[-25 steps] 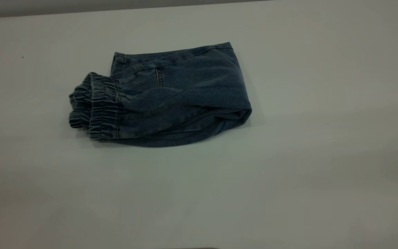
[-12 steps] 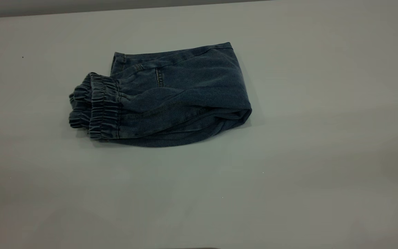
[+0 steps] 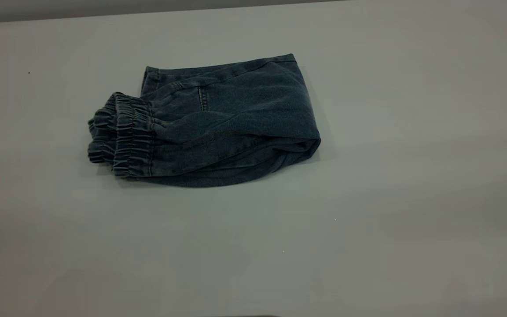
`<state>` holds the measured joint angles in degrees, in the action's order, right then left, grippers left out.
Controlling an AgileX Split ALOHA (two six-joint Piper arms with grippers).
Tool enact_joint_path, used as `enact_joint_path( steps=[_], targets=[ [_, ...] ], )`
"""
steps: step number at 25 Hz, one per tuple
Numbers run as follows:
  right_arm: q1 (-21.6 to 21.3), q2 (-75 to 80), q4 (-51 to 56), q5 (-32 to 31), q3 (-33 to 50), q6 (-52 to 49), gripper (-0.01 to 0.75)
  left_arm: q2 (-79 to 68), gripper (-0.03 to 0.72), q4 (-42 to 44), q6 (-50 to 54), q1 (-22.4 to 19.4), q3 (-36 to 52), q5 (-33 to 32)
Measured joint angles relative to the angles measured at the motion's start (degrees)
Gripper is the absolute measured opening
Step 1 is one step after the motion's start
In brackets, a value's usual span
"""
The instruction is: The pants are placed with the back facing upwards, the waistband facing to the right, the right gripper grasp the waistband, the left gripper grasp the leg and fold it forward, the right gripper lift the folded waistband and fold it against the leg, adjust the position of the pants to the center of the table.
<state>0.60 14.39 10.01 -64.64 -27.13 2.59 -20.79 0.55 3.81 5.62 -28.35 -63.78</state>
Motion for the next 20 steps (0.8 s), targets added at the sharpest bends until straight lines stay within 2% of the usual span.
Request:
enact_joint_path(
  steps=[3, 6, 20],
  targets=[
    [-0.1, -2.5, 0.0, 0.0, 0.0, 0.0, 0.506, 0.0, 0.463, 0.0, 0.0, -3.9, 0.0, 0.0],
    [-0.1, -6.2, 0.0, 0.0, 0.0, 0.0, 0.506, 0.4, 0.462, 0.1, 0.0, -6.0, 0.0, 0.0],
    [-0.1, -14.4, 0.0, -0.3, 0.0, 0.0, 0.506, 14.9, 0.462, 0.1, 0.1, -6.2, 0.0, -0.3]
  ],
)
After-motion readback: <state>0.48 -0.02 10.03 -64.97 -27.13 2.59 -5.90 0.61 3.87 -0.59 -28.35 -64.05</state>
